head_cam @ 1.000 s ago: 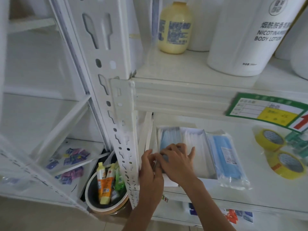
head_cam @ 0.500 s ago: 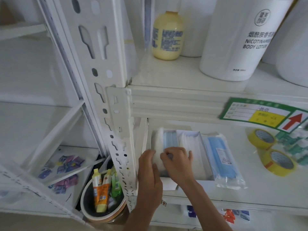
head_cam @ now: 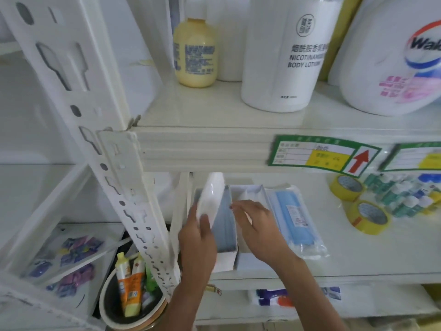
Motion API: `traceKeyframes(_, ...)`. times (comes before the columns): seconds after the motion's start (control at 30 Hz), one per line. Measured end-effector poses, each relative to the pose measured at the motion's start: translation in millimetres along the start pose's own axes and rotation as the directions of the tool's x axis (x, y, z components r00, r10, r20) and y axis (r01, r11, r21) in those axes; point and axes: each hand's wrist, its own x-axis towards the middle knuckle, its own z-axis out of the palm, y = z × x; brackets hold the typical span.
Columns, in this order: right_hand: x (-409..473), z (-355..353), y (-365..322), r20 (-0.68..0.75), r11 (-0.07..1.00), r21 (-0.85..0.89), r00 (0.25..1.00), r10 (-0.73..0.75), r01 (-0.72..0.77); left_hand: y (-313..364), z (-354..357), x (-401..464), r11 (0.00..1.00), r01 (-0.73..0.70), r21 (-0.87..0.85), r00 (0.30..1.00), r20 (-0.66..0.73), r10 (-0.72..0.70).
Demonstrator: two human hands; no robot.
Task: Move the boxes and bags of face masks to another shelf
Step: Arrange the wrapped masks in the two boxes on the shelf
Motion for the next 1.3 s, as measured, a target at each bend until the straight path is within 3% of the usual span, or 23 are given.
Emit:
traceKeyframes(0.1, -12.8, -4.7, 30.0, 0.031, 0.914, -0.394, 0.995, -0.090, 0.095, 8.7, -5.0, -0.7, 0.940, 0.216, -0.263, 0.967, -0.077, -0.244)
traceKeyframes(0.17, -20.2, -3.9, 39.6, 0.053, 0.854, -0.520, 0.998, 0.023, 0.008, 19.1, -2.2, -6.1, 0.930, 0.188, -0.316, 0.972, -0.074, -0.222)
traceKeyframes(0.3, -23.1, -0.4, 37.0, 0.021, 0.771, -0.624, 0.983, 0.184, -0.131, 36.0, 25.5, -23.5, 0.997, 0.062, -0.041, 0.995, 0.087, -0.058)
traceKeyframes(0.4, -20.4, 0.2, 30.4, -0.009, 0.692, -0.692, 0.961, 0.275, -0.204, 41.5, 38.8, -32.3, 1.000, -0.014, 0.012, 0.983, 0.186, 0.012)
traceKeyframes(0.53, -20.7, 0.2, 28.1, 0.029, 0.611, -0.769, 0.944, 0.329, -0.190, 42.5, 51.4, -31.9, 0.998, -0.003, 0.055, 0.977, 0.214, -0.008)
traceKeyframes(0.7, -24.6, -0.6, 24.8, 0.036, 0.618, -0.770, 0.956, 0.291, -0.159, 52.5, 70.6, -25.3, 0.996, -0.053, 0.072, 0.958, 0.287, 0.031)
traceKeyframes(0.87, -21.0, -8.3, 26.7, 0.042, 0.673, -0.728, 0.972, 0.231, -0.129, 54.8, 81.0, -27.0, 0.994, 0.102, -0.045, 0.950, 0.300, -0.084)
traceKeyframes(1.1, -19.1, -6.9, 41.1, 0.128, 0.782, -0.622, 0.980, 0.155, -0.043, 52.7, 73.0, -26.7, 0.992, 0.065, -0.105, 0.956, 0.291, -0.032)
traceKeyframes(1.2, -16.6, -4.4, 40.4, 0.108, 0.831, -0.552, 0.982, 0.154, -0.069, 46.0, 64.6, -20.9, 0.979, 0.131, -0.156, 0.946, 0.316, -0.076)
traceKeyframes(1.3, -10.5, -3.7, 37.3, 0.086, 0.866, -0.487, 0.981, 0.174, -0.110, 42.7, 59.1, -24.7, 0.980, 0.089, -0.178, 0.954, 0.298, -0.033)
